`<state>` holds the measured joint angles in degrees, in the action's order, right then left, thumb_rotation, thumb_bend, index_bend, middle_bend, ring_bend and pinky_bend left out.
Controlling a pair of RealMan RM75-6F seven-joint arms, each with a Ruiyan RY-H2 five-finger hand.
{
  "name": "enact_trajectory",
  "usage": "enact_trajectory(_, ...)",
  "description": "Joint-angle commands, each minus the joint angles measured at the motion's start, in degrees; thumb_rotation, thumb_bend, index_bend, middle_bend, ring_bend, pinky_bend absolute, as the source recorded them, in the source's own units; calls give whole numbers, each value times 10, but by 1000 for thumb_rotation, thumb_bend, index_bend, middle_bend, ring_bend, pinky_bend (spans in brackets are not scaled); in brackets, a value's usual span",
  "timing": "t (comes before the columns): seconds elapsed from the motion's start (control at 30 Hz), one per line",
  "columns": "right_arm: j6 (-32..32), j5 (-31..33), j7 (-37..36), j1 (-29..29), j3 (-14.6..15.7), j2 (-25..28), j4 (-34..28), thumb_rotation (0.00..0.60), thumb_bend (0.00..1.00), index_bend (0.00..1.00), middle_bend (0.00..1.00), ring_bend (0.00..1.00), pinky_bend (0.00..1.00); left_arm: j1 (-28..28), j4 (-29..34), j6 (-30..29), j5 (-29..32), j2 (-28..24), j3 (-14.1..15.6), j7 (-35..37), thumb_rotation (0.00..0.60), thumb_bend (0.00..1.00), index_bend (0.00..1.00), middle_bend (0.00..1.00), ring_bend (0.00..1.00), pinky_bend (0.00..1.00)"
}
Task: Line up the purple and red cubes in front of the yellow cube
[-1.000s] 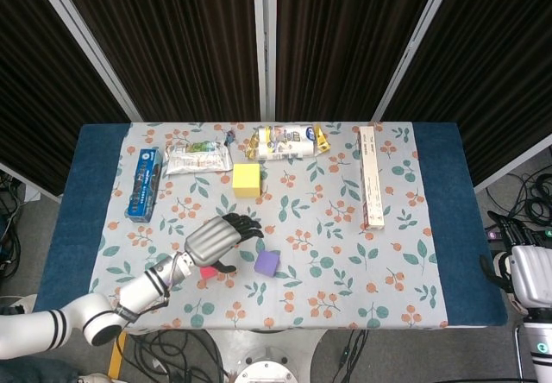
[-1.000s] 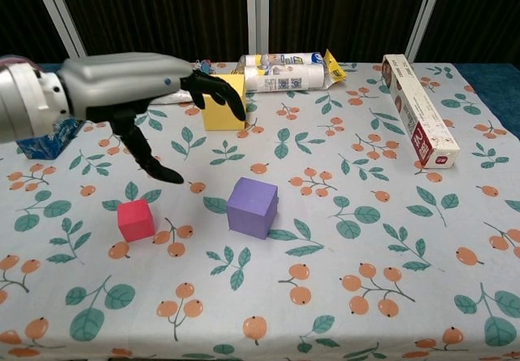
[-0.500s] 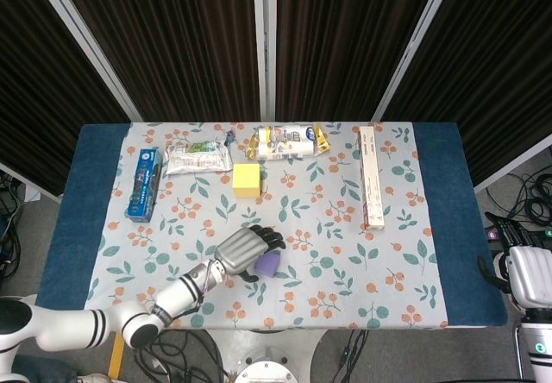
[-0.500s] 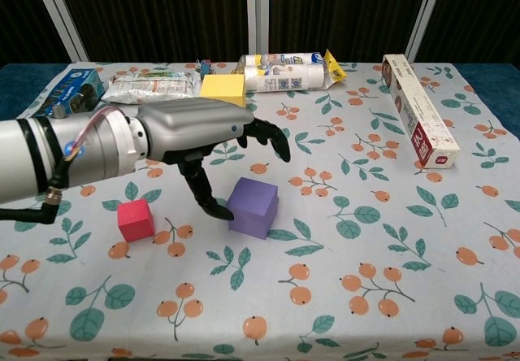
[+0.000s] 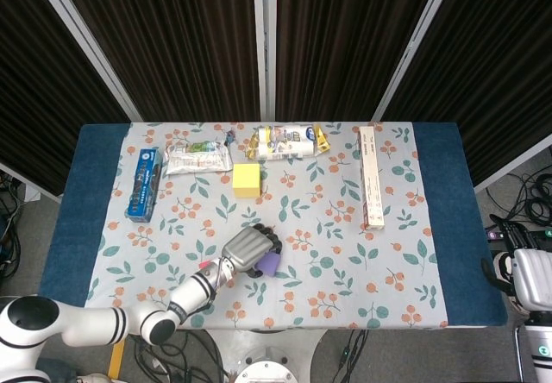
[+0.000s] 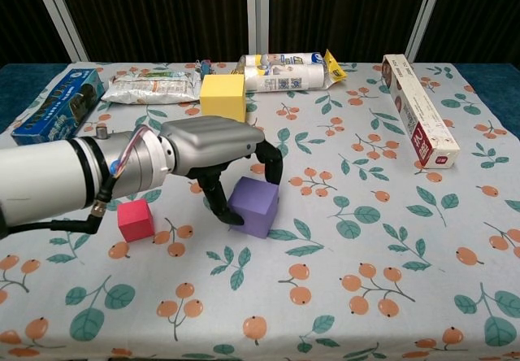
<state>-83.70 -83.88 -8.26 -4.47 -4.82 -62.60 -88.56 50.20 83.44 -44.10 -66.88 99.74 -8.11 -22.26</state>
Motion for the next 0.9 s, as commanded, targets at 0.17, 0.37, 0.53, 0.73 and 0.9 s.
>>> enact_trajectory(0.17,-3,-3,-4,1,1,-1,3,600,294,111,163,134,238,5,-13,-33,-88,-20,18,18,600,267,555,552,340,235)
enact_trajectory(0.37,-6,-4,-5,4,2,1,3,600,294,106,163,134,238,35,-77,-84,-227,-44,29,86,600,268,560,556,340,235)
enact_trajectory(0.53,-8,-2,-3,7,1,4,-1,600,294,106,164,134,238,78,-167,-110,-319,-48,51,201,600,266,558,556,338,225)
enact_trajectory(0.73,-8,1,2,9,1,6,-6,600,294,106,164,134,238,124,-273,-115,-375,-29,82,288,600,260,548,549,314,220)
enact_trajectory(0.9,-7,5,3,11,2,7,-8,600,294,106,164,135,238,142,-344,-111,-378,-6,92,335,600,259,542,547,309,220)
